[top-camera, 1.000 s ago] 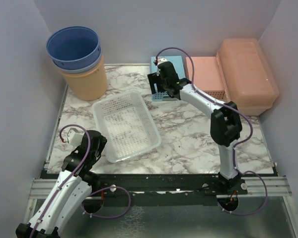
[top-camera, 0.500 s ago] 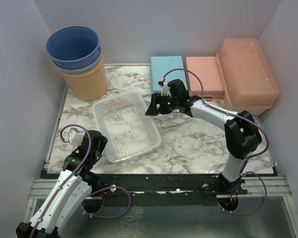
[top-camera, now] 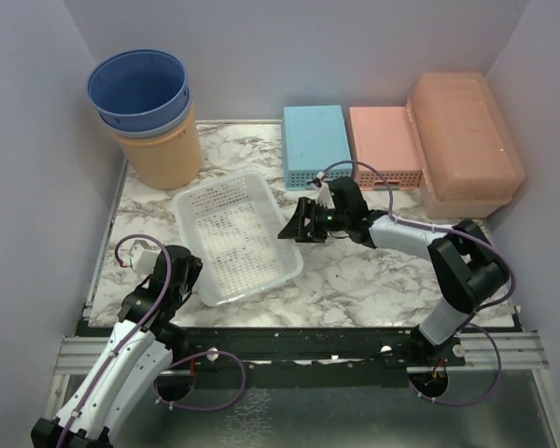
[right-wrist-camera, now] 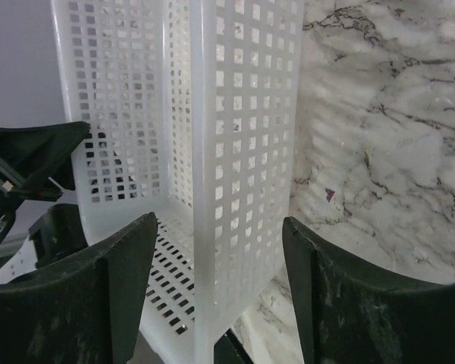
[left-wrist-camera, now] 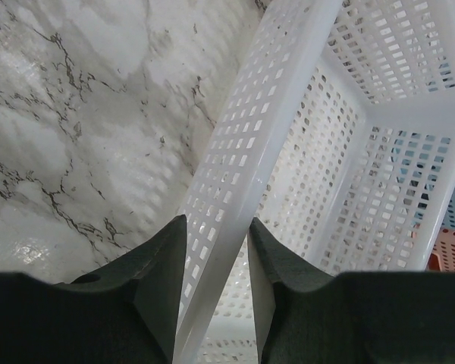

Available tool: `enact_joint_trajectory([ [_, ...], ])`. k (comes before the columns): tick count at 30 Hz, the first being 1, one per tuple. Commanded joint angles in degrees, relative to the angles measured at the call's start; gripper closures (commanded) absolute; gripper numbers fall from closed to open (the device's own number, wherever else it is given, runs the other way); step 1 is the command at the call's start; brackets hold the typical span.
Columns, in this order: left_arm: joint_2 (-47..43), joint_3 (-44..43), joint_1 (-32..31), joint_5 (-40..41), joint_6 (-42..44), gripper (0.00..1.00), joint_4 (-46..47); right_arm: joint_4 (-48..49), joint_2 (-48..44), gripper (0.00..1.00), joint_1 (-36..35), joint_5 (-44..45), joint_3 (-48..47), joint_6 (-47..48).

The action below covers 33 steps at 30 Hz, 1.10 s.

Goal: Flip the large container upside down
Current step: Turn the container upside down at the center of the board.

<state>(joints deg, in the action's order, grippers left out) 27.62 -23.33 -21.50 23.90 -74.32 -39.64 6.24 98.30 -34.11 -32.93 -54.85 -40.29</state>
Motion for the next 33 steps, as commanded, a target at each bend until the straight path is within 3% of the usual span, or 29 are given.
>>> enact_joint_trajectory([
  [1,-0.6,1.6,0.0,-1.9,0.4,0.62,1.0,12.0,-5.6,0.29,-0.1,1.0,6.6,-9.1],
  [7,-0.3,1.6,0.0,-2.1,0.7,0.63,1.4,19.4,-4.6,0.35,0.0,-2.7,10.3,-15.2],
  [17,-1.0,1.8,0.0,-2.7,0.7,0.63,1.4,27.8,-2.5,0.55,0.0,-5.4,13.1,-20.3],
  [22,-0.8,1.6,0.0,-2.7,0.7,0.63,1.4,28.4,-1.8,0.55,0.0,-5.3,13.0,-20.9],
  [33,-0.8,1.3,0.0,-2.7,1.6,0.64,1.4,24.3,4.8,0.40,1.9,-5.8,5.6,-17.3],
])
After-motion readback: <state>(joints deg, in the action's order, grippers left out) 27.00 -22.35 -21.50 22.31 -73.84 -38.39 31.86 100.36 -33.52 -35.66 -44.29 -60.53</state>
